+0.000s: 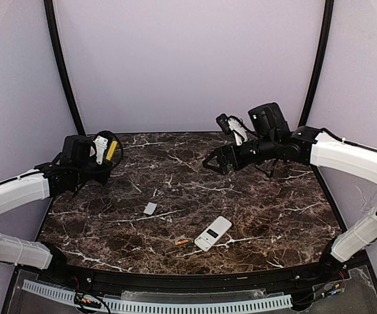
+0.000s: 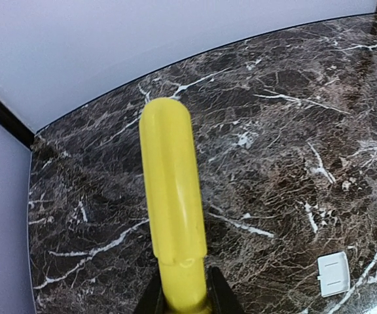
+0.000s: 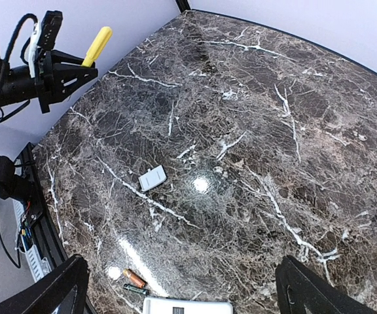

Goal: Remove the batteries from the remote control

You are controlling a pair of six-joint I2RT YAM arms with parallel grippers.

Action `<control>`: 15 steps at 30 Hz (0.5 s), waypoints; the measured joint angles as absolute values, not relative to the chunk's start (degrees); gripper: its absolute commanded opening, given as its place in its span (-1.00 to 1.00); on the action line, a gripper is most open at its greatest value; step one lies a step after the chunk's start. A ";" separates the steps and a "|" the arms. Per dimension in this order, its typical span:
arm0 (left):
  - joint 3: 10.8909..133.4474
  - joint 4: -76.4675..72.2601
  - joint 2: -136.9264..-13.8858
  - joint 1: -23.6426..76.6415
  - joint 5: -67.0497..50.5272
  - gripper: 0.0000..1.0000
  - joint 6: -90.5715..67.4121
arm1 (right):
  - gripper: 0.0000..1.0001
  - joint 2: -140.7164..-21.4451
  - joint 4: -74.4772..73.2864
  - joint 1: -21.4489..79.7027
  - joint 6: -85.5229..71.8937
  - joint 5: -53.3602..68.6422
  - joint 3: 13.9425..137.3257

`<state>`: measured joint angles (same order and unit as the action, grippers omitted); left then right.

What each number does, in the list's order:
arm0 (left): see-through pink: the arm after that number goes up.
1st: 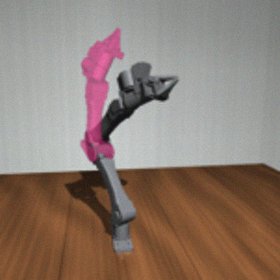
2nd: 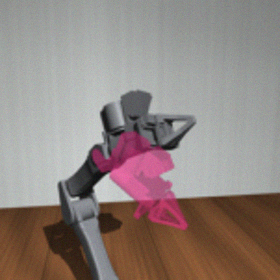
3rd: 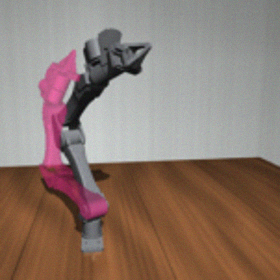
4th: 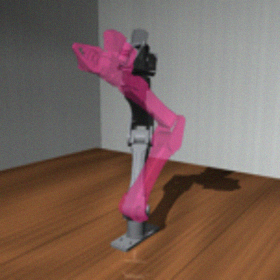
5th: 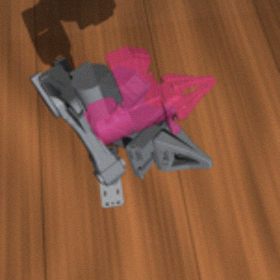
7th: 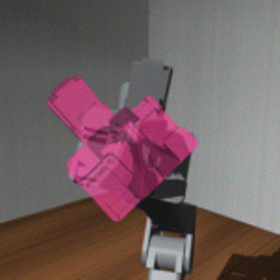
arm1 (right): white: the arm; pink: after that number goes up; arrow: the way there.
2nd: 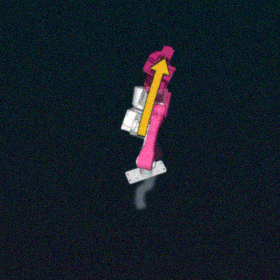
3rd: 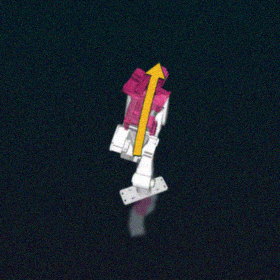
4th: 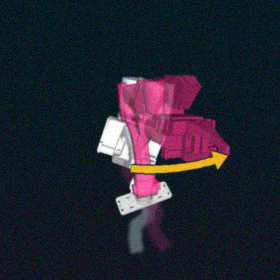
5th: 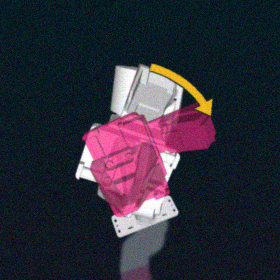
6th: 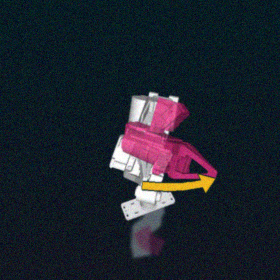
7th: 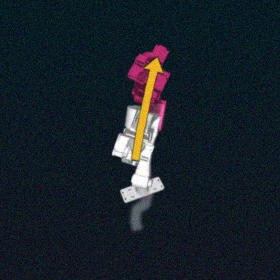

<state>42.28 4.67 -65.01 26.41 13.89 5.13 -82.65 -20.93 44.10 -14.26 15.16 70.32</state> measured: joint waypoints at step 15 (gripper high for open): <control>45.21 6.46 -81.67 15.38 12.67 -0.99 -0.67 | 0.97 -80.44 -18.83 44.10 -15.25 15.40 64.66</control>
<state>45.21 6.46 -81.67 15.38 12.67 -0.67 -80.44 -18.83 44.10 -15.25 15.40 64.66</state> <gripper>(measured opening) 0.170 0.985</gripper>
